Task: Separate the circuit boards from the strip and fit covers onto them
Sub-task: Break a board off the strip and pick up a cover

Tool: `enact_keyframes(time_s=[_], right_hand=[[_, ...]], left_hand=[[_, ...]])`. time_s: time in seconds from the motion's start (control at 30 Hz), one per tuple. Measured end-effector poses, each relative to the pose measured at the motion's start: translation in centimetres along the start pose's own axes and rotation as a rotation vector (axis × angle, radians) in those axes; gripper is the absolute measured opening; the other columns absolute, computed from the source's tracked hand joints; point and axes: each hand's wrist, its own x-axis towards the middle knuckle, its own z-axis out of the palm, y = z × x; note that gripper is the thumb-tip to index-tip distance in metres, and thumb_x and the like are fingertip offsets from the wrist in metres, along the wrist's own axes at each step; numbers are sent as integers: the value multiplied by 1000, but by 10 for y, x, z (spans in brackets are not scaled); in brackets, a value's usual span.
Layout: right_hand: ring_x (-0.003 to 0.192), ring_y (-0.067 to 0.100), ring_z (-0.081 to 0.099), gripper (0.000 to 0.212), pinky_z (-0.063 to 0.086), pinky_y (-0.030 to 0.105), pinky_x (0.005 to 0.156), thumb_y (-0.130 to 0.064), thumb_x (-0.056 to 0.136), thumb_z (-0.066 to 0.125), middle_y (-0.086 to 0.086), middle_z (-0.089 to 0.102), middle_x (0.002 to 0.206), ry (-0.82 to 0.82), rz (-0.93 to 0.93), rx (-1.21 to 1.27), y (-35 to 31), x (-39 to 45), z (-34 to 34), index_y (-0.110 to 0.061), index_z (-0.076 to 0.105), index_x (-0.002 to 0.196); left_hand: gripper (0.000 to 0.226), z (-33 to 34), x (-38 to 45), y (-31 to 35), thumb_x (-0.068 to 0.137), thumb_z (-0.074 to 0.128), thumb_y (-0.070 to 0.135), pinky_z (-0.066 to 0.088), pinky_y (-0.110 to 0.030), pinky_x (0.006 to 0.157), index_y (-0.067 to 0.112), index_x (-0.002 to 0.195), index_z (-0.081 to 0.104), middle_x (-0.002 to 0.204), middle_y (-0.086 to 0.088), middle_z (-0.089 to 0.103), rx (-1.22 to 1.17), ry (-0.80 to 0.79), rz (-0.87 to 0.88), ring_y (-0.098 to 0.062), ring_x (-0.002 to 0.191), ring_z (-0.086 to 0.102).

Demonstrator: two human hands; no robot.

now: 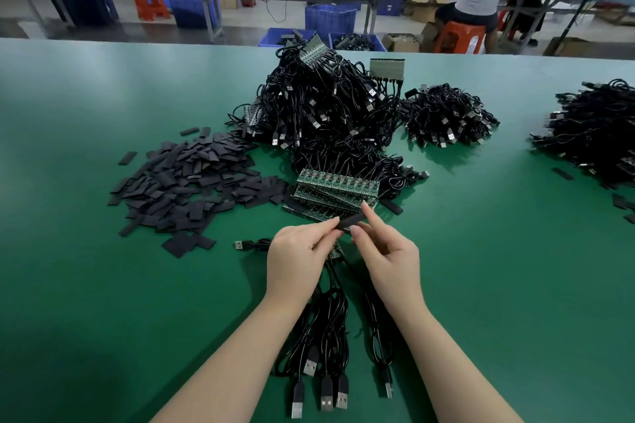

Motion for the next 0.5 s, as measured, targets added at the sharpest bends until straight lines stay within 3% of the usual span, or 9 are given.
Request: enact_keyframes(time_s=[0.13,0.23,0.33,0.5], right_hand=[[52,0,37,47,37,11,54,-15,92,68,-23,72,81,-57,22,-47,0,1,-1,-50,56,120],[57,2,39,48,39,12,56,-16,93,68,-13,76,87,-108,31,-63,1,1,-2,-49,54,124],[53,1,35,44,36,12,53,-15,94,66,-1,76,87,-61,32,-29,2,1,-2,-48,58,123],[53,4,39,44,38,13,53,-20,94,66,-1,76,89,-109,45,-59,5,3,-4,-49,57,126]], left_hand=[[23,-4,-1,0,77,81,18,35,-11,72,20,100,78,78,8,75,54,-10,22,0,75,52],[23,-6,-1,-1,76,81,18,36,-11,70,20,99,79,74,8,74,55,-31,30,-6,65,57],[23,-6,-1,3,78,80,20,39,-12,71,20,100,78,76,9,74,23,-51,29,-7,69,60],[21,-7,-2,3,79,79,20,47,-19,73,21,100,79,82,9,76,36,-57,16,-10,73,65]])
